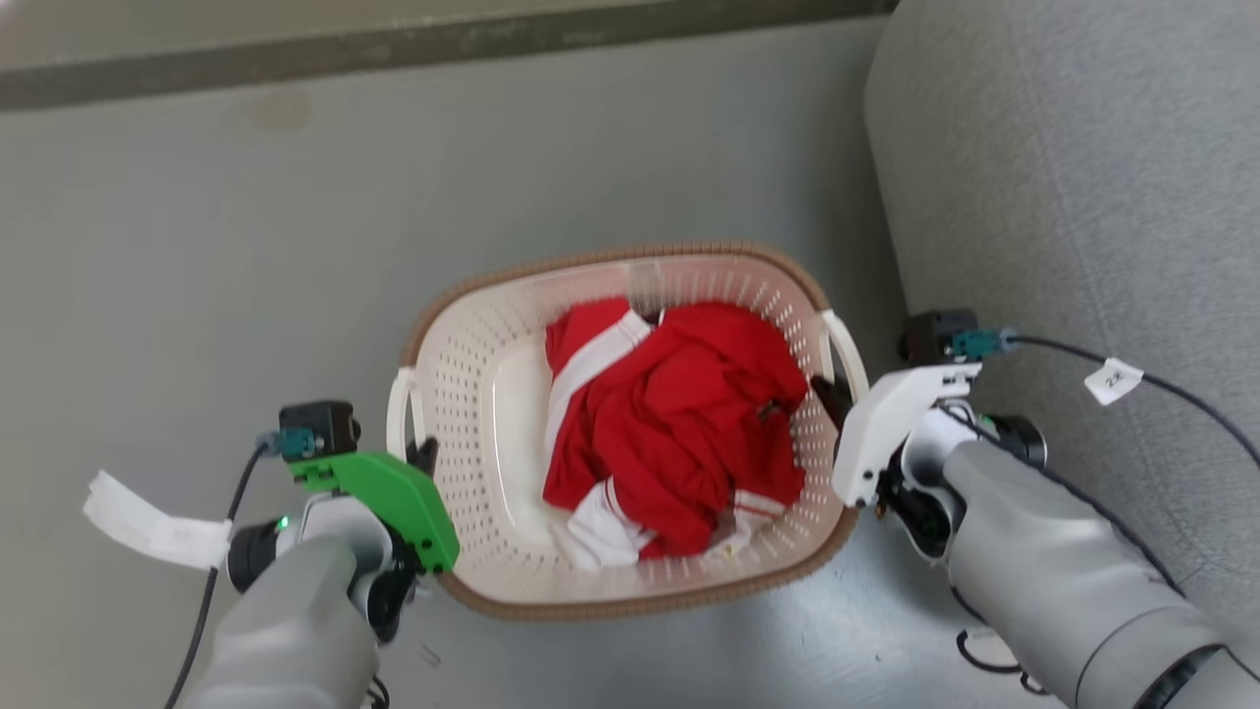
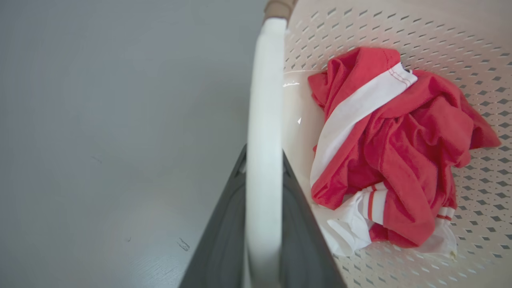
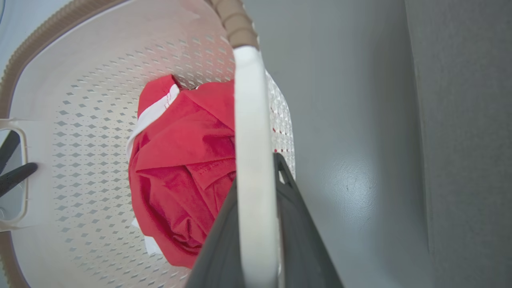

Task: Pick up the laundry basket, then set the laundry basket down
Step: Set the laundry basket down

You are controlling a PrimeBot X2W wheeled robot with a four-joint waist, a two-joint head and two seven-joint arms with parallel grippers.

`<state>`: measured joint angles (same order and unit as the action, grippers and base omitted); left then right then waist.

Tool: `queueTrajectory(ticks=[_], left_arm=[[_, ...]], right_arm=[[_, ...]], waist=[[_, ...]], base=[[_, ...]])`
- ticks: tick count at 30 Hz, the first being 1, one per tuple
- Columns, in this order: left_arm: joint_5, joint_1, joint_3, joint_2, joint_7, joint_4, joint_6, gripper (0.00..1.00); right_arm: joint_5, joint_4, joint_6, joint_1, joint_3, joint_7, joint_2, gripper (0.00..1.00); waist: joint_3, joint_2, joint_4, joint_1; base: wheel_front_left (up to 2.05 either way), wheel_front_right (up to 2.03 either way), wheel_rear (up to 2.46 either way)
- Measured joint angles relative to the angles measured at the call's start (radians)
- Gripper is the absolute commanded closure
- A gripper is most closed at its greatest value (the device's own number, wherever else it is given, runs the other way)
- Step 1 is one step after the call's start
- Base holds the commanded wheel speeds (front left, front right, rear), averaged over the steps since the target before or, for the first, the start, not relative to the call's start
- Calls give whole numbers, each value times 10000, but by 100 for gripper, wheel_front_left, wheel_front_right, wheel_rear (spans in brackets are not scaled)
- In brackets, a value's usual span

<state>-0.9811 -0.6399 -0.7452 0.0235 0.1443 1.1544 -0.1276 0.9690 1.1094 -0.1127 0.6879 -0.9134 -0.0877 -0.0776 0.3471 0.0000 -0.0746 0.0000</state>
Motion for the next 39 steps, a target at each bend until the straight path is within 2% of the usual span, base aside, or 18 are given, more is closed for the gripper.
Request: queueTrajectory(ticks=[27,39], left_arm=[[198,-2066,81,10,522,259,0,100],[268,-2264,17,-6,679,439,0,100]], right_arm=[[-15,-161,0,1730,-142,-585,-201,100],[50,-102,0,1848,-268,-790,-182,100]], waist=[[3277,0,237,1],[4100,0,410,1]], base=[[0,0,0],[0,0,0]])
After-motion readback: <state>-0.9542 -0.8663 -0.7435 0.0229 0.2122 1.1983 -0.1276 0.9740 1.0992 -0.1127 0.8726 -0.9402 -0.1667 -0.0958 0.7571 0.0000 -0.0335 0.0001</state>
